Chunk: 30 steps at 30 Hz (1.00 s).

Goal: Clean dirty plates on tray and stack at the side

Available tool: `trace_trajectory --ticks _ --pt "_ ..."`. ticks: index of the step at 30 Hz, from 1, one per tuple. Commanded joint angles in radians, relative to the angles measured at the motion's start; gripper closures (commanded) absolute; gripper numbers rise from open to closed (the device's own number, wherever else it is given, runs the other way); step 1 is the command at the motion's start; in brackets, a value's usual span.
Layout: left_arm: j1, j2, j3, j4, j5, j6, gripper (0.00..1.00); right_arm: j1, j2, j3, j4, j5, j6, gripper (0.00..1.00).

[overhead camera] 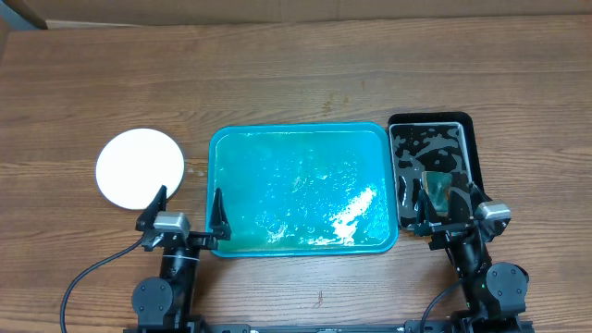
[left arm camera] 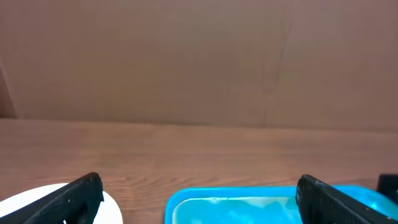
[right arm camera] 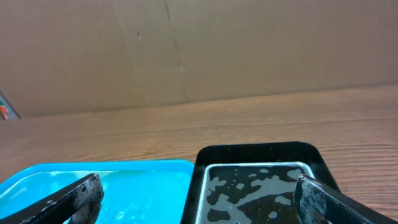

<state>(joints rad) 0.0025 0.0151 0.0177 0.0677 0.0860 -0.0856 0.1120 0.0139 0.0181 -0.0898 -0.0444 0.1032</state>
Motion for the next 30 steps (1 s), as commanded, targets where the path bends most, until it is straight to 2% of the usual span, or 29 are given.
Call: trace_trajectory --ticks 1,4,30 --pt "0.005 -0.012 -0.013 -0.040 0.012 0.090 0.00 -0.003 -0.011 -0.010 0.008 0.006 -0.007 0.00" --pt "0.005 -0.012 -0.013 -0.134 0.031 0.086 0.01 -0.003 -0.011 -0.010 0.008 0.006 -0.007 0.00" --pt "0.005 -0.011 -0.013 -0.135 0.034 0.079 0.00 -0.003 -0.011 -0.010 0.008 0.006 -0.007 0.00"
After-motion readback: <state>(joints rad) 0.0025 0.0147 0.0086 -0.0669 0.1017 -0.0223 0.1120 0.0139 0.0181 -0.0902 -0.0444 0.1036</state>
